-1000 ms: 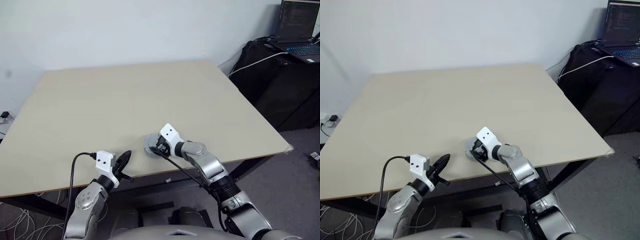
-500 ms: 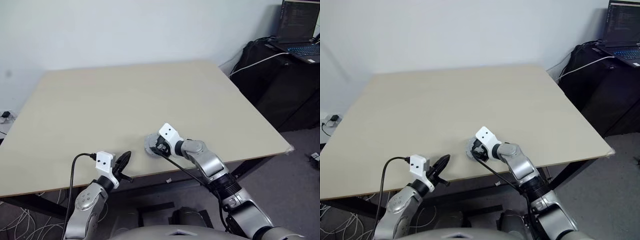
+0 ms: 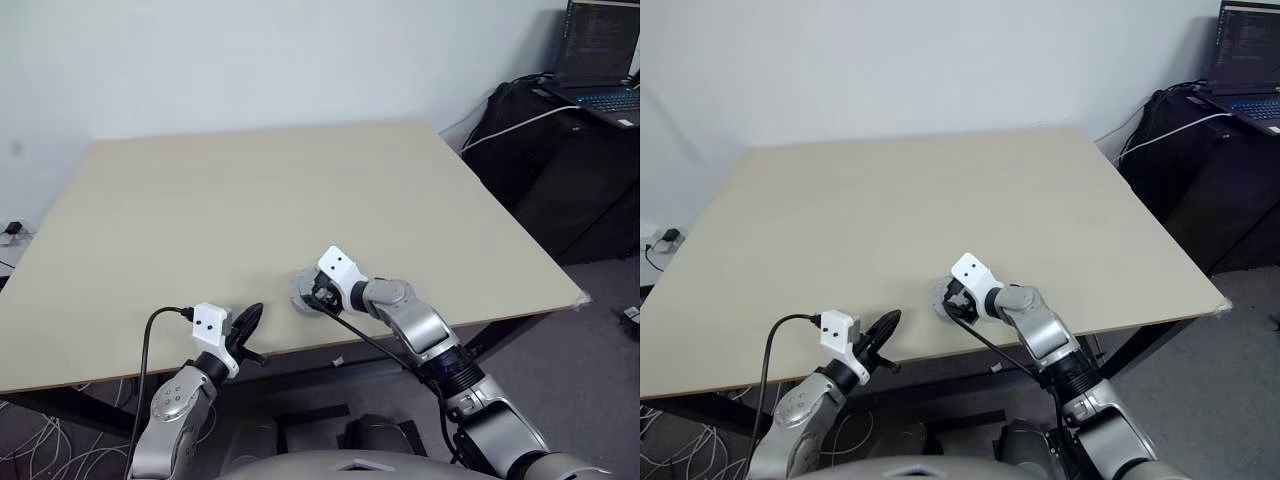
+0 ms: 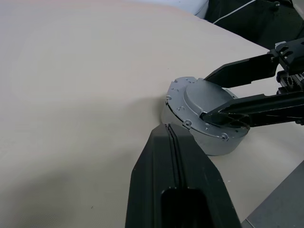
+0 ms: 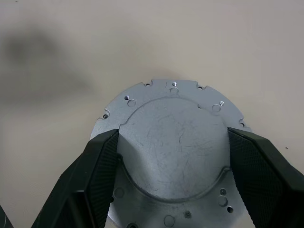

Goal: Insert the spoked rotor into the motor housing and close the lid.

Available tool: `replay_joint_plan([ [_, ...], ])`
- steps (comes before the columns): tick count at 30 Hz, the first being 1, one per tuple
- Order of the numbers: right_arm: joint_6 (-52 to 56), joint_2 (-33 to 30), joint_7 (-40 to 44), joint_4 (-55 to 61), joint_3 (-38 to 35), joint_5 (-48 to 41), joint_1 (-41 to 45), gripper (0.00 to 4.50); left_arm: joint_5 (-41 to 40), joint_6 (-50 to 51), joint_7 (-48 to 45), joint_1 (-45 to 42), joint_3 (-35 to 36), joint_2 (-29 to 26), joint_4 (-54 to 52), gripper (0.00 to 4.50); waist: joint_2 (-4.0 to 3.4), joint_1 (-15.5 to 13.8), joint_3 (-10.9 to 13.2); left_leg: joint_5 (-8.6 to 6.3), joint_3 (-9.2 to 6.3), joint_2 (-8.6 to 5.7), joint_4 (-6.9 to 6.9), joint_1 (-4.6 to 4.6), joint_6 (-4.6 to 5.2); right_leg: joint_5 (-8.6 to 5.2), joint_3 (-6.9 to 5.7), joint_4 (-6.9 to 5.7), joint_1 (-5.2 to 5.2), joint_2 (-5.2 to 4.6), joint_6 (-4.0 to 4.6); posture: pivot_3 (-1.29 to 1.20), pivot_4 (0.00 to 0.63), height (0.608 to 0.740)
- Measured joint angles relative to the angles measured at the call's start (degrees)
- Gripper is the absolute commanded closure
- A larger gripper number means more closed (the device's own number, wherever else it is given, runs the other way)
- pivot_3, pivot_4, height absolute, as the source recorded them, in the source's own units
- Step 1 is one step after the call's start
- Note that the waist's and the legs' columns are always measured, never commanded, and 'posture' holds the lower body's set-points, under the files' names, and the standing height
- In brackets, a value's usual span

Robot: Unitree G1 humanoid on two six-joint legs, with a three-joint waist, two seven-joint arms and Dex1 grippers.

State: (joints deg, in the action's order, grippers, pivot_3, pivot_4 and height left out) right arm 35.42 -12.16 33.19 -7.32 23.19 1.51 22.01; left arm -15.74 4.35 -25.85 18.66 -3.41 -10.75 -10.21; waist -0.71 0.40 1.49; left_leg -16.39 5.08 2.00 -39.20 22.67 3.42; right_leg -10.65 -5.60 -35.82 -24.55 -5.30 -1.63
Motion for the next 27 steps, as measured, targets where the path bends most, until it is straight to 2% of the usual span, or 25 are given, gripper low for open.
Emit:
replay_joint_plan([
  [14,6.2,0.9,-0.4,-0.4,-0.2,-1.2,2.0,1.29,0.1,-0.8,0.4,-1.0,0.3,-0.6,0.0,4.50,-0.13,0.0,-0.2,0.00,-0.01,0.01,0.00,-0.04,0.00,0.00,-0.01,-0.01,0.03,0.01,0.00,0.00,0.000,0.740],
  [27,5.7,-0.7,0.6,-0.1,1.3,-1.1,2.2,1.29,0.0,-0.8,0.7,-1.1,0.3,-0.5,0.0,4.50,-0.17,-0.3,-0.2,-0.01,-0.01,-0.05,0.00,-0.03,0.02,-0.01,-0.02,0.01,0.04,-0.06,-0.02,0.00,0.000,0.740],
])
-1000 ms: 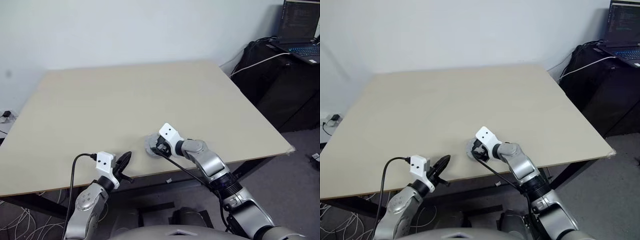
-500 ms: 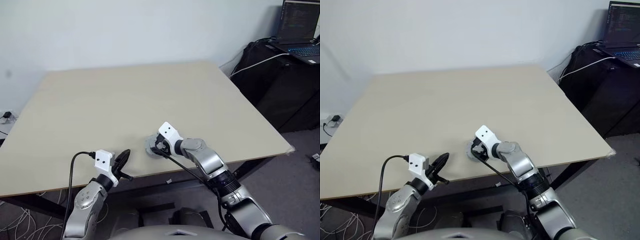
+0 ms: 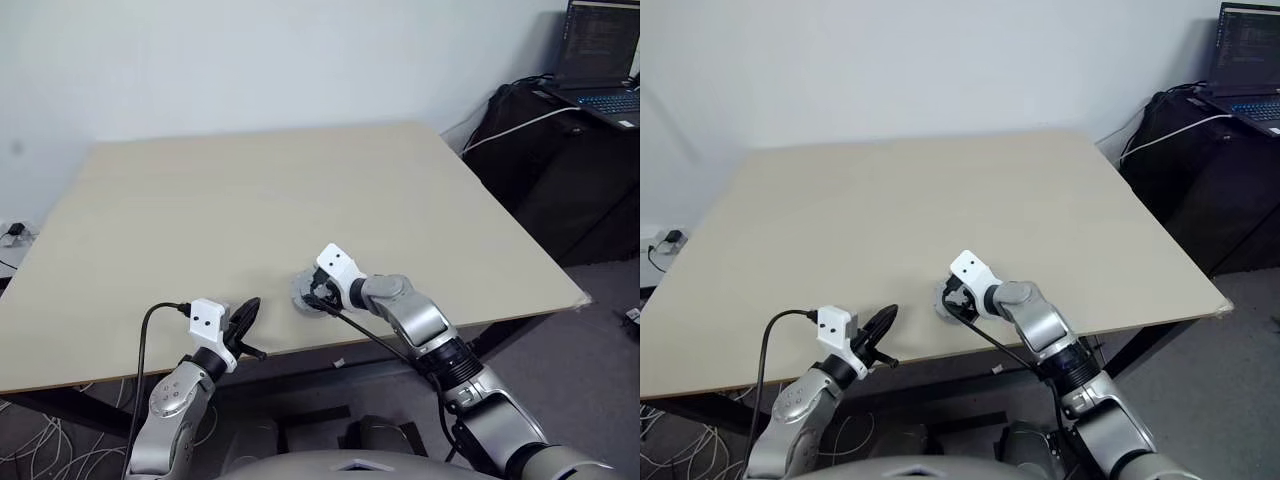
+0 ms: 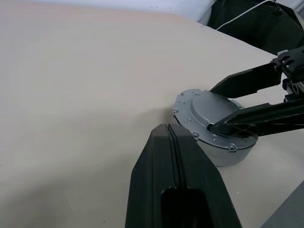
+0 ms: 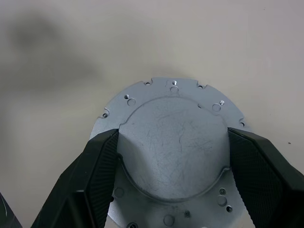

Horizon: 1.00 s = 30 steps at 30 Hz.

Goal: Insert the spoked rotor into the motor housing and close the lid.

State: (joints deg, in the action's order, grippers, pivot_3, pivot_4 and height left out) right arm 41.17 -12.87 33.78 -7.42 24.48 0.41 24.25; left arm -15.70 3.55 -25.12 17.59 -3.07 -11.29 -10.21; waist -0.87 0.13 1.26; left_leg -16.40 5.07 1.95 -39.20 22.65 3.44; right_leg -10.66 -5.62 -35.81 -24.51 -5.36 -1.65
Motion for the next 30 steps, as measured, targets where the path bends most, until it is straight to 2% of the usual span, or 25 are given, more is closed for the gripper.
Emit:
replay_joint_plan([
  [17,3.2,-0.8,-0.1,0.6,0.9,0.0,1.5,1.29,0.0,0.0,0.1,0.2,0.0,0.1,0.0,4.50,-0.02,-0.8,-0.2,-0.04,-0.03,-0.13,0.00,-0.03,0.07,-0.04,0.00,-0.01,0.03,-0.11,-0.08,0.00,0.000,0.740],
  [30,8.2,-0.1,-1.1,0.8,-2.1,-3.1,1.0,1.29,0.0,0.0,0.0,0.5,0.0,0.1,0.0,4.50,0.03,-1.2,-0.3,-0.05,-0.06,-0.16,0.01,-0.01,0.08,-0.05,-0.03,0.01,0.04,-0.18,-0.09,0.00,0.000,0.740],
])
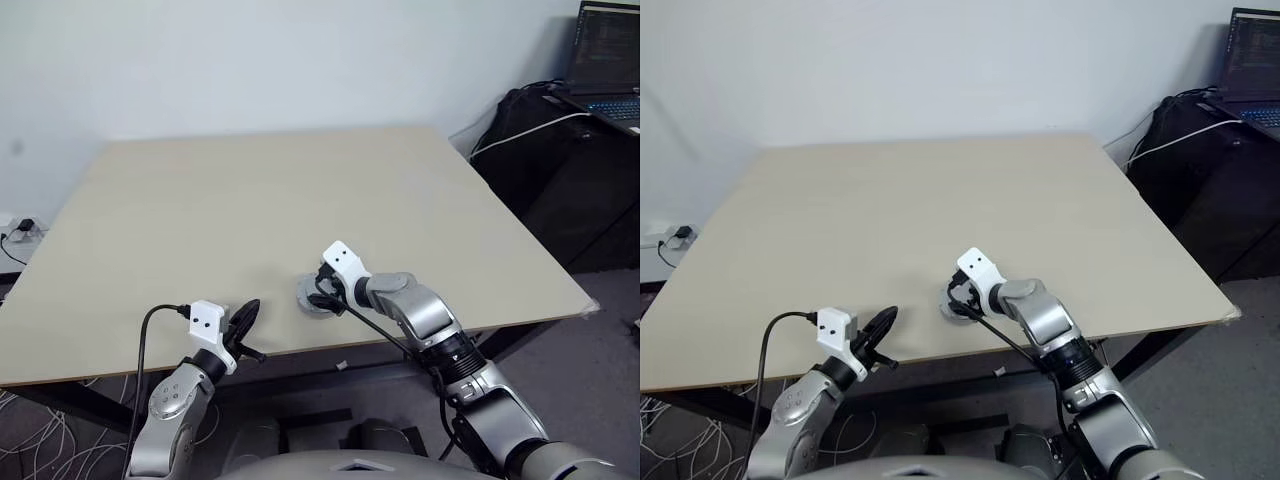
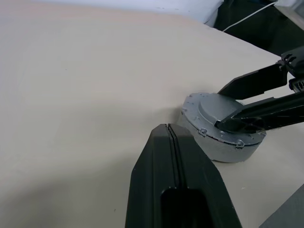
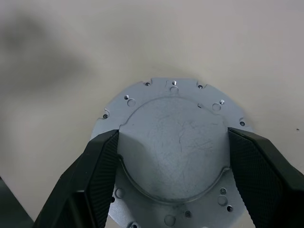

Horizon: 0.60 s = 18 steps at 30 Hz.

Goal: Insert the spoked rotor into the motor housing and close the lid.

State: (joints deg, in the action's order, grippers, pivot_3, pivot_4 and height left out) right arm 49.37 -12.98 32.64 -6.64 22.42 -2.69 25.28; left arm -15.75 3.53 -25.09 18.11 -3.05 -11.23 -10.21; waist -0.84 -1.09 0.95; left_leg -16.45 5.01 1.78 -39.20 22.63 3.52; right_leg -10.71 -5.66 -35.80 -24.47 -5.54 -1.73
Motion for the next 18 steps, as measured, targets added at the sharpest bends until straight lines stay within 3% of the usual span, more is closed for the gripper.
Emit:
replay_joint_plan([
  [18,-1.4,-1.1,-0.3,0.7,2.0,0.5,-0.4,1.29,0.0,-1.1,0.0,0.0,0.5,-0.1,-0.1,4.50,-0.07,0.0,-0.3,-0.10,-0.03,-0.09,0.02,-0.01,0.14,-0.09,0.01,0.03,0.02,-0.09,-0.14,0.00,0.000,0.740],
])
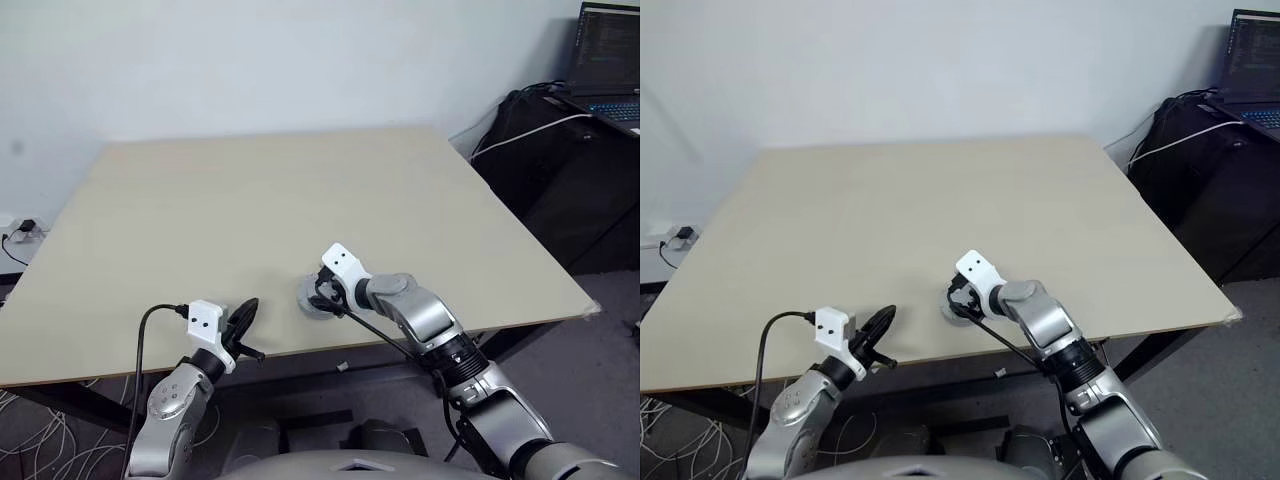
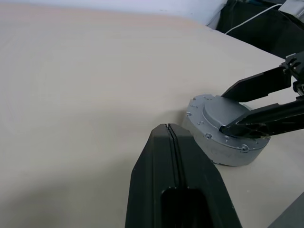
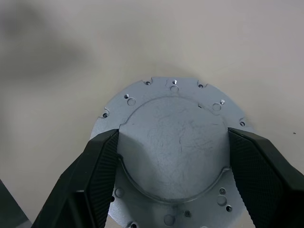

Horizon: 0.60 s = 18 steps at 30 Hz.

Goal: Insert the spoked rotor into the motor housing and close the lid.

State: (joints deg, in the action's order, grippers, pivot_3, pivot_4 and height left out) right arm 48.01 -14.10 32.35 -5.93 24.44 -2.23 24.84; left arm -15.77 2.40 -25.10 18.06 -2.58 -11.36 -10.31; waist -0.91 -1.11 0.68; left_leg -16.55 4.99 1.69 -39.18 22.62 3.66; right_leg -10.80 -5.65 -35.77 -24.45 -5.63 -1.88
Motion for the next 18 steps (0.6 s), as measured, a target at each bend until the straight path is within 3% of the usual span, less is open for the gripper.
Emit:
replay_joint_plan([
  [5,0.0,0.0,-0.1,0.0,0.1,0.2,-0.1,1.29,0.0,2.0,-1.8,-0.4,-1.8,-1.8,-1.5,4.50,-0.15,0.0,-0.1,0.00,0.01,-0.01,0.01,-0.01,0.00,0.00,0.01,0.02,0.01,0.00,-0.01,0.00,0.000,0.740],
  [11,-0.3,0.3,-0.7,0.1,0.4,0.4,-0.3,1.29,-1.3,0.9,-9.4,-10.3,2.6,-6.4,17.7,4.50,-0.19,0.0,-0.2,0.01,-0.07,0.06,0.04,-0.03,-0.01,-0.03,-0.09,-0.04,0.01,0.10,0.03,0.00,0.000,0.740],
  [18,-0.3,0.6,-1.2,0.3,0.5,0.4,-0.8,1.29,-1.6,2.3,-9.3,-19.8,3.8,-5.2,20.5,4.50,0.25,0.2,-0.5,0.00,-0.02,-0.01,0.03,-0.02,-0.01,-0.02,-0.03,0.02,0.05,0.04,0.02,0.00,0.000,0.740],
])
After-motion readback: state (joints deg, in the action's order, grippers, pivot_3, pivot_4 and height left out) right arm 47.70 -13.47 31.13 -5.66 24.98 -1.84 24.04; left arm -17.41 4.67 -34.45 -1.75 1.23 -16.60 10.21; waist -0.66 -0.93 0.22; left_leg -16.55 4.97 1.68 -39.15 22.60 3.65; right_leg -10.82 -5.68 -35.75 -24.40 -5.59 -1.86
